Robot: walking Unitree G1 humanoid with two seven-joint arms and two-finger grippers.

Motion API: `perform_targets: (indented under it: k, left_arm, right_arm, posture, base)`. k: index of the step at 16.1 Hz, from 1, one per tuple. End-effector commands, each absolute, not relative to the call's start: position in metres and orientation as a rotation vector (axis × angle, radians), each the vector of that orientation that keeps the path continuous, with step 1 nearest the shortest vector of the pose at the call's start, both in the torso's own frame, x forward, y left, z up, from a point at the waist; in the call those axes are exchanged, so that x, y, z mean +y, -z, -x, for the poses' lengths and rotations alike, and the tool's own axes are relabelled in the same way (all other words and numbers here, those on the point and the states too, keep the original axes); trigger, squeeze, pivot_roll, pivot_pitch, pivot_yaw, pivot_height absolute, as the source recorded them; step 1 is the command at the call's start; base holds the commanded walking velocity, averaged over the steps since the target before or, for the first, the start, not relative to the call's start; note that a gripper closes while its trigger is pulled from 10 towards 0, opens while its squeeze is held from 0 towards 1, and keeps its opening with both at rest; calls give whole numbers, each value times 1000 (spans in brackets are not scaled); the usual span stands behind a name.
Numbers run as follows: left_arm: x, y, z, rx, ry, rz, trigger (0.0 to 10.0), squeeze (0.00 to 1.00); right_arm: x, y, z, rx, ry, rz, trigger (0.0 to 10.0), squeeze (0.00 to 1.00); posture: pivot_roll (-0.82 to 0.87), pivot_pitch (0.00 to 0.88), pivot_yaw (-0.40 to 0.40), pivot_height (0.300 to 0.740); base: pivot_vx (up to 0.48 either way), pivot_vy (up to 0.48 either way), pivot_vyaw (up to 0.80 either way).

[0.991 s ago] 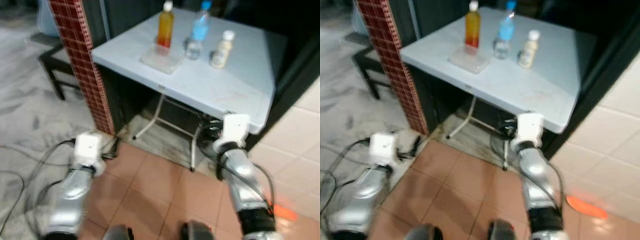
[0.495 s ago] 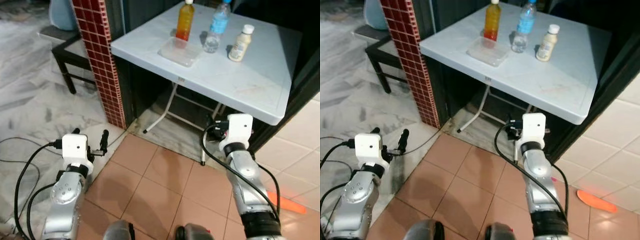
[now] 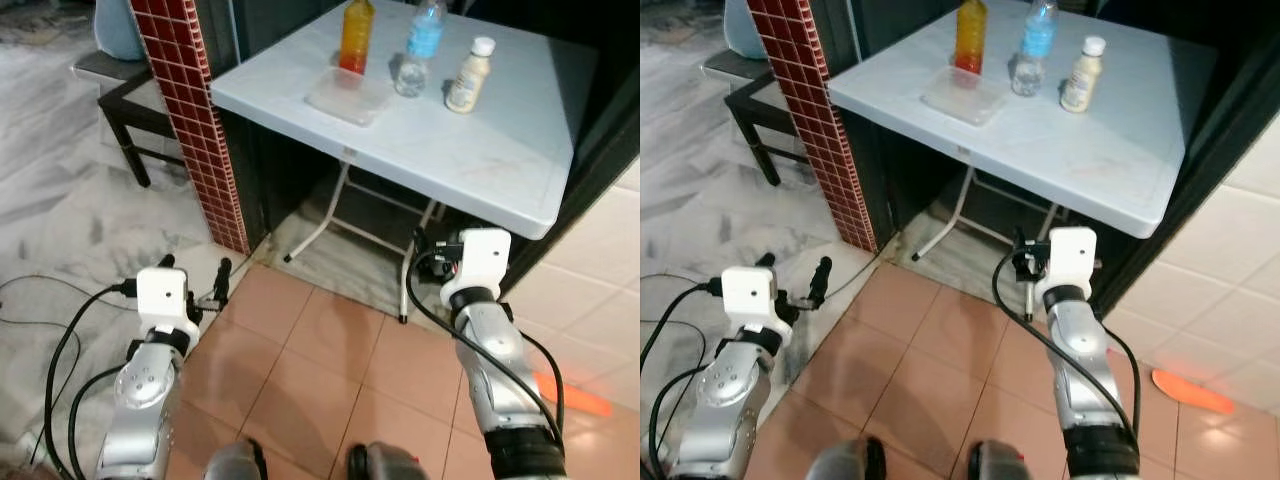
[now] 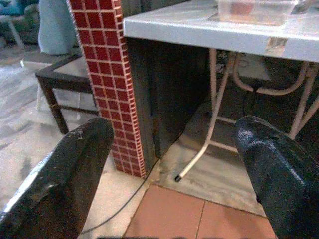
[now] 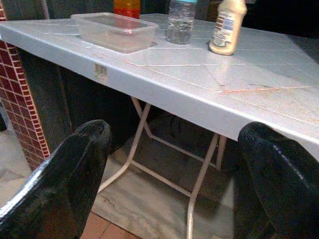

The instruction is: Restocking fridge

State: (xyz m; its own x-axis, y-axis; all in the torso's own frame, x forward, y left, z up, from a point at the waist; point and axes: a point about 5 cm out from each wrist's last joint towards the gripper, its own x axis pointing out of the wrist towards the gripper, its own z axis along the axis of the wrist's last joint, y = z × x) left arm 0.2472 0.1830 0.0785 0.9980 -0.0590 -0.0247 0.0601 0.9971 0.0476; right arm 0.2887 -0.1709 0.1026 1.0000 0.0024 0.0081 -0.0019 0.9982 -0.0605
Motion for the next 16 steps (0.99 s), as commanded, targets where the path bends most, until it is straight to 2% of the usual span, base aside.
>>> perform_targets:
  k: [1, 11, 16]
  left_arm:
    - [181, -85, -250, -7, 76, -45, 10000, 0]
    - [176, -85, -253, 1, 109, -41, 10000, 0]
    - [176, -85, -253, -6, 108, -44, 10000, 0]
  right_arm:
    - [-174, -108, -289, -28, 0, 61, 10000, 0]
    - [-176, -111, -294, -36, 11, 68, 10000, 0]
    - [-177, -111, -294, -36, 12, 69, 10000, 0]
  posture:
    - [18, 73, -1, 740]
    - [17, 76, 2, 740]
    - [18, 75, 2, 740]
  base:
    - [349, 330, -638]
    - [349, 330, -50]
    - [289, 253, -421]
